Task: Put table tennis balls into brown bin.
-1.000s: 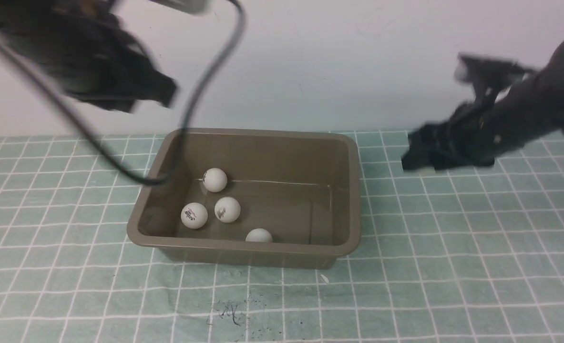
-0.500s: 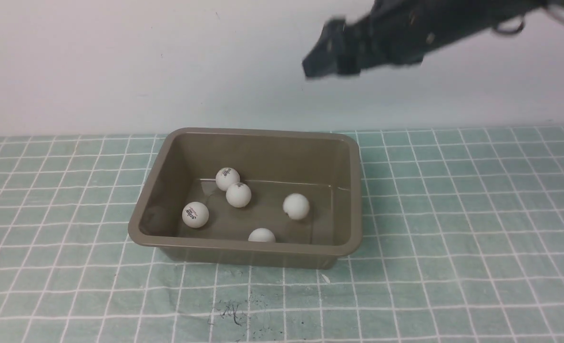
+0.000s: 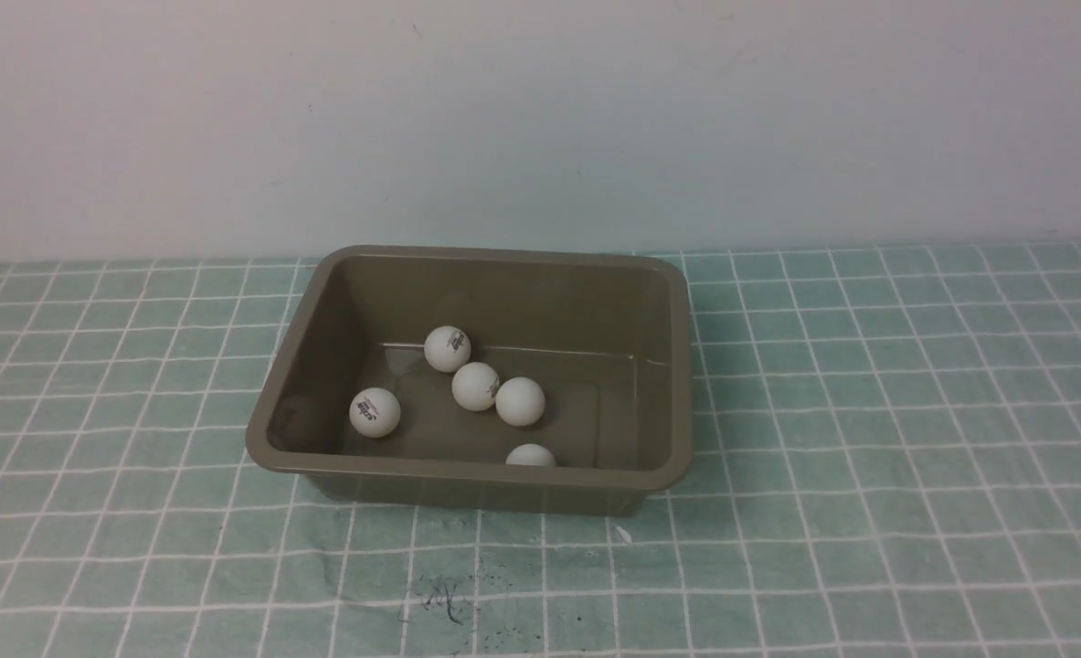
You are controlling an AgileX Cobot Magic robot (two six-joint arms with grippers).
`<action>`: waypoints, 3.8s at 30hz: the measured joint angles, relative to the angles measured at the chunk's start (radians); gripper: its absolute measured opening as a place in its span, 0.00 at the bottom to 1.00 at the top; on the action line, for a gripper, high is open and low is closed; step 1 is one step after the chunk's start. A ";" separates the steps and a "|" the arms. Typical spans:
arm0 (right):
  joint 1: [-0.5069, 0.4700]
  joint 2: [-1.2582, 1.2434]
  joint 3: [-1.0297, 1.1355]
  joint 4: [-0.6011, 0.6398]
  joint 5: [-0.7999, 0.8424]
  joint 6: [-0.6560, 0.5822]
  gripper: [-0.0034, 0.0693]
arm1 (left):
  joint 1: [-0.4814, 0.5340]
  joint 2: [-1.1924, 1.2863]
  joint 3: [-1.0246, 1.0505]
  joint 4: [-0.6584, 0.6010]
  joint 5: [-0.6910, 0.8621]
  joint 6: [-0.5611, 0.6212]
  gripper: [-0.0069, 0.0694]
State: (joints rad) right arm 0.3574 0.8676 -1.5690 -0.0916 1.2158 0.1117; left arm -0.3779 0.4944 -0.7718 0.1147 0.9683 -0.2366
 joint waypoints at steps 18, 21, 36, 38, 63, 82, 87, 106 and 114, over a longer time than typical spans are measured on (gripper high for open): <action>0.000 -0.880 1.130 -0.128 -0.748 0.234 0.03 | 0.000 -0.040 0.040 -0.046 -0.037 0.000 0.08; 0.000 -0.880 1.130 -0.133 -0.764 0.242 0.03 | 0.000 -0.142 0.110 -0.049 -0.062 0.000 0.08; 0.000 -0.880 1.130 -0.133 -0.766 0.244 0.03 | 0.000 -0.511 0.339 -0.065 -0.110 -0.033 0.08; 0.000 -0.880 1.130 -0.133 -0.766 0.244 0.03 | 0.000 -0.511 0.339 -0.065 -0.111 -0.033 0.08; 0.000 -0.880 1.130 -0.133 -0.766 0.244 0.03 | 0.213 -0.512 0.665 -0.139 -0.508 0.257 0.08; 0.000 -0.880 1.131 -0.133 -0.765 0.245 0.03 | 0.289 -0.512 0.796 -0.181 -0.584 0.326 0.08; 0.000 -0.880 1.131 -0.133 -0.765 0.246 0.03 | 0.289 -0.512 0.796 -0.181 -0.584 0.326 0.08; 0.000 -0.880 1.155 -0.032 -0.791 0.146 0.03 | 0.289 -0.512 0.796 -0.181 -0.584 0.327 0.08; 0.000 -0.880 1.214 0.139 -0.817 -0.064 0.03 | 0.289 -0.512 0.796 -0.181 -0.584 0.327 0.08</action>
State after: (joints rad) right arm 0.3574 -0.0127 -0.3546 0.0472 0.3987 0.0472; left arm -0.0894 -0.0177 0.0242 -0.0662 0.3841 0.0904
